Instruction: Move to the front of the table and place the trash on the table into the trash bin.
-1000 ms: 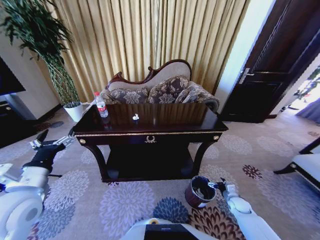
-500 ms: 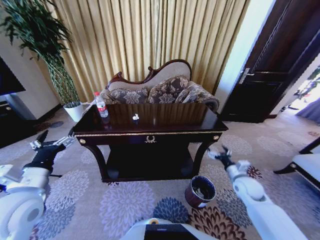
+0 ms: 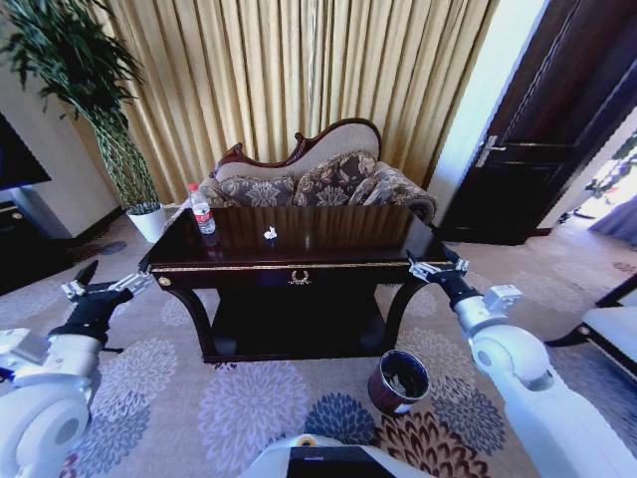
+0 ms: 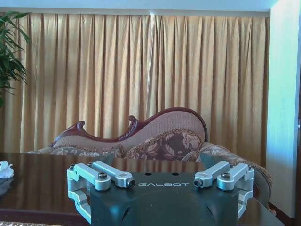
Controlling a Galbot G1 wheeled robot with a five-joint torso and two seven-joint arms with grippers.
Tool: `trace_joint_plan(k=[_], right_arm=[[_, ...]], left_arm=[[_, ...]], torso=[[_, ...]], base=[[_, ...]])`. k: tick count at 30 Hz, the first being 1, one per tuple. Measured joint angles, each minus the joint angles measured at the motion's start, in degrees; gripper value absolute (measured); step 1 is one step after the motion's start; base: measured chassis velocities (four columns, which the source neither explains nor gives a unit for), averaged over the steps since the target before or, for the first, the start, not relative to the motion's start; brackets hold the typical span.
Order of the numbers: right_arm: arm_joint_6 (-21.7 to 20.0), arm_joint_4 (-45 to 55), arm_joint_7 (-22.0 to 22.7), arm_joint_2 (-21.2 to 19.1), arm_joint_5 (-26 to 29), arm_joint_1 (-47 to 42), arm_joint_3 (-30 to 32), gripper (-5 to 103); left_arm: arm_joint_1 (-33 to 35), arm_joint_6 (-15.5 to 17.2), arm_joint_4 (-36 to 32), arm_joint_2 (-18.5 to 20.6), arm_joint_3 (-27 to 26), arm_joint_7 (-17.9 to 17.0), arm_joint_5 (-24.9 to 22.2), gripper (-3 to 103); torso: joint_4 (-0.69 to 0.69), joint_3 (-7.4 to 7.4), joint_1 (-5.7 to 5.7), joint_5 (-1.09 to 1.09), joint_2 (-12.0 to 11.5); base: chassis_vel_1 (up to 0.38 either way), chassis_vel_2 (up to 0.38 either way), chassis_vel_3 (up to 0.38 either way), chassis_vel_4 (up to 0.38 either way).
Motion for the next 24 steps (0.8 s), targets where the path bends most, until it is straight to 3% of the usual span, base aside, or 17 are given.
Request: trace_joint_plan(k=[10,24], right_arm=[[-0.91,3.11,-0.02,-0.19,0.92,-1.1,0.89,100],[-1.15,3.66,-0.32,-0.18,0.64,-1.58,0.43,100]], left_arm=[[-0.76,0.92,1.1,0.83,-1.07,-1.9,-1.28,100],[-0.36,1.53,0.37,0.57,-1.4,-2.03,-1.57,100]], torso=[[0.0,0.0,0.0,-0.01,0.0],[0.01,0.0,0.0,0.0,0.0]], base=[[0.0,0.0,0.0,0.0],[0.0,0.0,0.0,0.0]])
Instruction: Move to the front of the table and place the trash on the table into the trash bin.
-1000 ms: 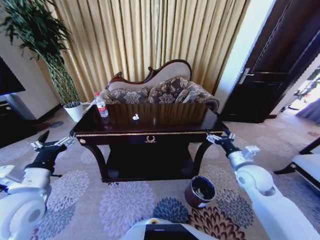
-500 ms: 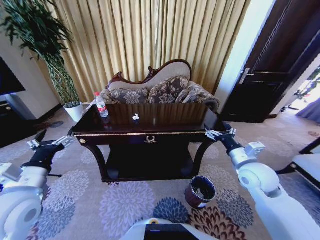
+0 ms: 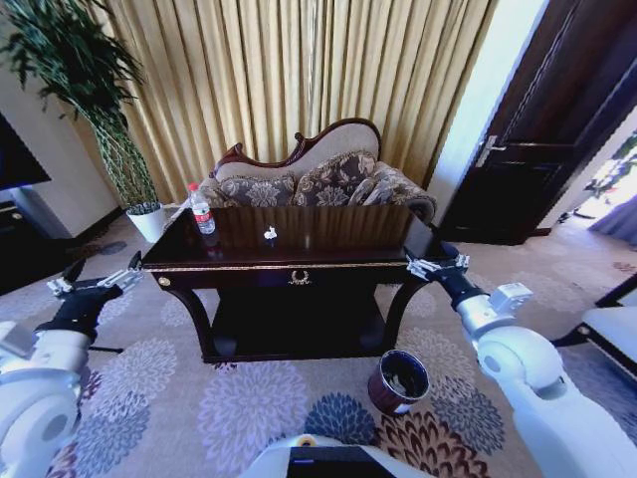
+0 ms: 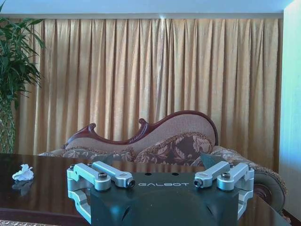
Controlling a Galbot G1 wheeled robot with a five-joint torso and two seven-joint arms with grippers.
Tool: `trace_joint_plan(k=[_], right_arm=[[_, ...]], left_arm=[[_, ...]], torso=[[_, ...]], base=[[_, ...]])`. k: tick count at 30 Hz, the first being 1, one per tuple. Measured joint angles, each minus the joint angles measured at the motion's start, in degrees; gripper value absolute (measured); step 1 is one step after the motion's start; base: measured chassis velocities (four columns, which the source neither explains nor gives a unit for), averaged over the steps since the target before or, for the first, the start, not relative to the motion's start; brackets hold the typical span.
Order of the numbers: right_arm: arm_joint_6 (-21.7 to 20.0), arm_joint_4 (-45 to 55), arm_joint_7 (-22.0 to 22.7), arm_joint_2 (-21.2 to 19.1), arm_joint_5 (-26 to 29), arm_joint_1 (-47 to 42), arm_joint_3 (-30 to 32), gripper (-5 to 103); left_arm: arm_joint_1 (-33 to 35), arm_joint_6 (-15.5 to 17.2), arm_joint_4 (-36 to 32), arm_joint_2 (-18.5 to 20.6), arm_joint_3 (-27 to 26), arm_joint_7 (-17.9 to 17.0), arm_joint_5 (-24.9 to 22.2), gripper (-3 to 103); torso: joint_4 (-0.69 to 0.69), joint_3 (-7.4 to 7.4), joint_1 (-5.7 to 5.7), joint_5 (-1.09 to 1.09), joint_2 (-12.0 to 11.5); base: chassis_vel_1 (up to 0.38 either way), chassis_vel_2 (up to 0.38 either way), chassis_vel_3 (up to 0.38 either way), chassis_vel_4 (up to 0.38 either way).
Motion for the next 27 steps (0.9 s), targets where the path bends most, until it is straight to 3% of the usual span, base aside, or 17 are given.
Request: trace_joint_plan(k=[27], right_arm=[[0.01,-0.27,-0.57,0.05,-0.04,0.39,-1.02,100]], left_arm=[[-0.05,-0.38,0.14,-0.05,0.09,0.37,0.12,100]], torso=[[-0.01,0.0,0.0,0.0,0.0]], base=[[-0.011,0.009,0.008,-0.01]])
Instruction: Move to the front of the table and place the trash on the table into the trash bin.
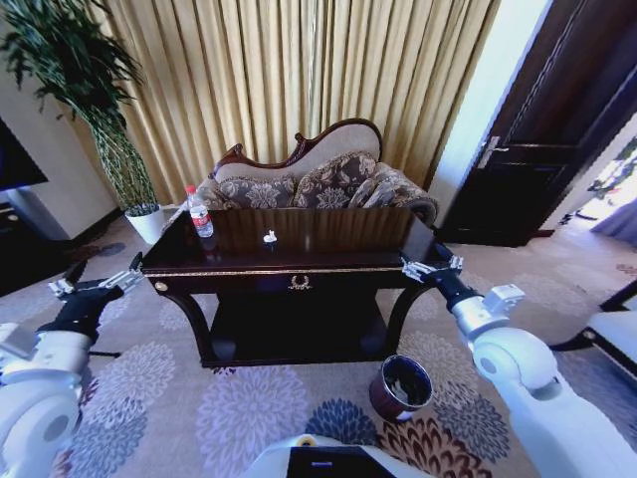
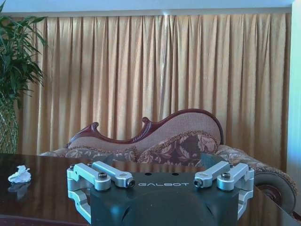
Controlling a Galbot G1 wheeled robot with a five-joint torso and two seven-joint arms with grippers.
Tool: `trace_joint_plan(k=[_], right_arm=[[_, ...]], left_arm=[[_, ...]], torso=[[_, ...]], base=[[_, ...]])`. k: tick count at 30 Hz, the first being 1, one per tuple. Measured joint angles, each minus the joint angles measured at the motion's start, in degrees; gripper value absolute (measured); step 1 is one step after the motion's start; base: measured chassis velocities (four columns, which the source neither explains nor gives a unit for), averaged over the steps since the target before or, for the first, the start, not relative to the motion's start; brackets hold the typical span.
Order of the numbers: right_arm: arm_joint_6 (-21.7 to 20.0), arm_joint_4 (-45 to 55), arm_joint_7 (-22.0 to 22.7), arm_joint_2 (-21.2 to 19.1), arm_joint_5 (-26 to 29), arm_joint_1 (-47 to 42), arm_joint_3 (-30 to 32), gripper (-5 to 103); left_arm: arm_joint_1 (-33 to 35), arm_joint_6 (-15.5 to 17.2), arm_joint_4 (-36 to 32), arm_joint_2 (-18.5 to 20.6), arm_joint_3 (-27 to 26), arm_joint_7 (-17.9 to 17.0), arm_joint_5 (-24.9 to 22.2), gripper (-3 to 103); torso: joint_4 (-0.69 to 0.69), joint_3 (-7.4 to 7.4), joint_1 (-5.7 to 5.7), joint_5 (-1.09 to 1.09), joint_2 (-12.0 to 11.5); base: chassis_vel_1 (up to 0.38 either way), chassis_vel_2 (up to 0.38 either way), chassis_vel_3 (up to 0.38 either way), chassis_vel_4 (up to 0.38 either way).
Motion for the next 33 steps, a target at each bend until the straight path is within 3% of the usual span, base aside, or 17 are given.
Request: trace_joint_plan(k=[33], right_arm=[[0.26,-0.31,-1.2,0.06,0.47,0.17,-0.2,100]], left_arm=[[0.12,-0.51,0.11,-0.36,-0.11,0.22,0.03,100]], torso=[[0.0,0.0,0.01,0.0,0.0]], base=[[-0.077,0.077,0.076,-0.077]])
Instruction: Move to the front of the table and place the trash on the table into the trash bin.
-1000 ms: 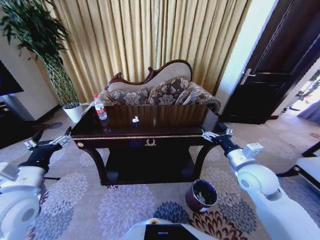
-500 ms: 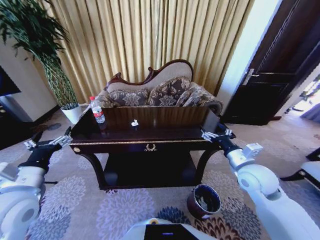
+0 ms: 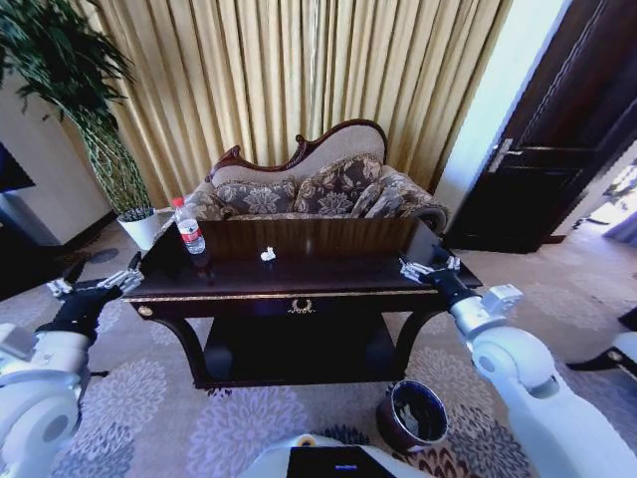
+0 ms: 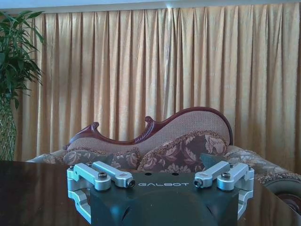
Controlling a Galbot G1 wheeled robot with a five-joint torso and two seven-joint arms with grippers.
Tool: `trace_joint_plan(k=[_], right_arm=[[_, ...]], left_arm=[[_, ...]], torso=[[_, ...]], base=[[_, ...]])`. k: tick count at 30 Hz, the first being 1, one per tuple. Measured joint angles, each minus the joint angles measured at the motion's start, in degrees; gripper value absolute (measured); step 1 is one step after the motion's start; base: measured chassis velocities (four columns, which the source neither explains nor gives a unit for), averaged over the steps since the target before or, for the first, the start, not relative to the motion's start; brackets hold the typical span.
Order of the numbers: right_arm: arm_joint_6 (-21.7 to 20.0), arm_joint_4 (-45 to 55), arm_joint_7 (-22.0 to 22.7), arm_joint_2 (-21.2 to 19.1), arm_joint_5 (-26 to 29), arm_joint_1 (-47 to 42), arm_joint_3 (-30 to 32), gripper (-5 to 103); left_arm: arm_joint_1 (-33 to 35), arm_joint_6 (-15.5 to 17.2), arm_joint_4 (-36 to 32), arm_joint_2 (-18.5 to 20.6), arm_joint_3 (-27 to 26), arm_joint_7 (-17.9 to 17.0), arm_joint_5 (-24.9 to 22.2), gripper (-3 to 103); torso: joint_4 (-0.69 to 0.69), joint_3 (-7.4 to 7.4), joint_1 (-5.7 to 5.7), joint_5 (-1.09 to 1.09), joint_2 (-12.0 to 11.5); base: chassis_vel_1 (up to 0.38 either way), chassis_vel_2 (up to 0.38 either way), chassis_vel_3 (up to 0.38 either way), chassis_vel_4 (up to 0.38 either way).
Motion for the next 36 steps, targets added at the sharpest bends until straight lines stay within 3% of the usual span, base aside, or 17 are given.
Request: trace_joint_plan(k=[13,19,27,31,36], right_arm=[[-0.07,1.12,0.0,-0.13,-0.76,-0.87,-0.42,100],[-2.29,3.25,-0.17,-1.67,0.42,-1.24,-1.05,100],[-4.86,1.72,-0.17,-9.92,10.82,4.49,-4.36,100],[-5.65,-2.93,-0.18,-17.68,17.54,12.02,-10.58,100],[-5.74,-6.35,-2.4,-22.42,19.92,20.11,-18.47,100]], left_arm=[[0.07,-0.12,-0.1,-0.47,-0.04,-0.02,0.03,100],[0.32,-0.66,-0.1,-0.91,-0.1,-0.08,0.07,100],[2.11,-0.81,-1.37,-1.93,-1.95,-0.67,-0.4,100],[4.2,-0.88,-1.41,-3.29,-2.04,-1.75,-0.48,100],[4.92,-1.22,-1.42,-4.06,-2.04,-2.2,-0.28,100]], torso=[[0.0,0.0,0.0,0.0,0.0],[-0.02,0.0,0.01,0.0,0.0],[0.0,-0.01,-0.01,0.01,0.0],[0.01,0.0,0.0,0.0,0.0],[-0.01,0.0,-0.01,0.0,0.0]], base=[[-0.069,0.075,0.075,-0.07],[-0.022,0.027,0.012,-0.022],[0.0,0.0,0.0,0.0],[0.0,0.0,0.0,0.0],[0.0,0.0,0.0,0.0]])
